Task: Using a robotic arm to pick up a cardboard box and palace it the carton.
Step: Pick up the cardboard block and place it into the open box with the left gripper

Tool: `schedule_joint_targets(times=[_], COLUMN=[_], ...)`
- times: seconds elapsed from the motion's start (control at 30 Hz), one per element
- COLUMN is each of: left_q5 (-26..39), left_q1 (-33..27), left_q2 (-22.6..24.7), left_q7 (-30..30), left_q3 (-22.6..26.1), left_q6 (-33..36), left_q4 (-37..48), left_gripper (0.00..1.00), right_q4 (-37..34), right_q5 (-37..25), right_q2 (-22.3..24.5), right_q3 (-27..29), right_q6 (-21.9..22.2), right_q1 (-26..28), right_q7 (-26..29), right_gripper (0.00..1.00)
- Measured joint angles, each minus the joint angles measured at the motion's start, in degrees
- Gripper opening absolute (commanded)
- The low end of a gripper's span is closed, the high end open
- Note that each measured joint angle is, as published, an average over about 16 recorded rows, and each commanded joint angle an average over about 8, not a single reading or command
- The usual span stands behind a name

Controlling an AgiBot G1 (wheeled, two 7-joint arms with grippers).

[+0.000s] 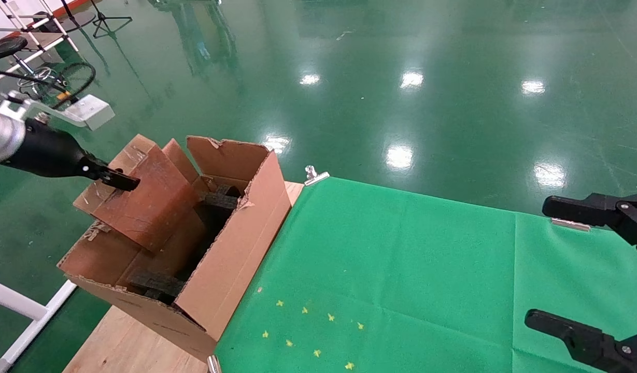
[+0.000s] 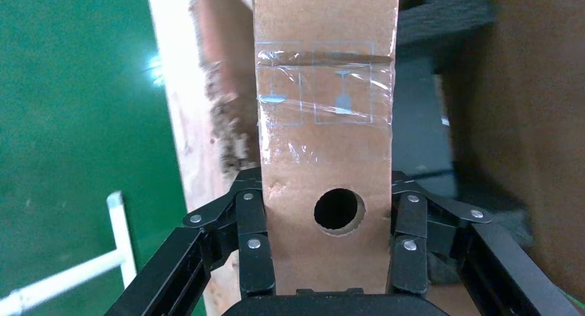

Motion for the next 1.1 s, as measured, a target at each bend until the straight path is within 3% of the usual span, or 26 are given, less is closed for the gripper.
schedule_joint_targets(times=[0.37,1.1], left_q5=[-0.63,-2.14], left_q1=[7.59,21.22], left_q2=[2.44,7.54], left_q7=[-2.74,-6.32], left_q3=[-0.56,-1.65], left_q6=[-12.27,-21.03], left_q4=[5.32,6.42], left_gripper=[0.00,0.00], right_q4=[0.00,0.00], right_q5=[0.00,0.01], right_q2=[0.00,0.00], right_q3=[0.00,-0.01], right_q6=[0.00,0.00], right_q1=[0.00,0.00], right_q7=[0.00,0.00], right_gripper=[1.00,1.00])
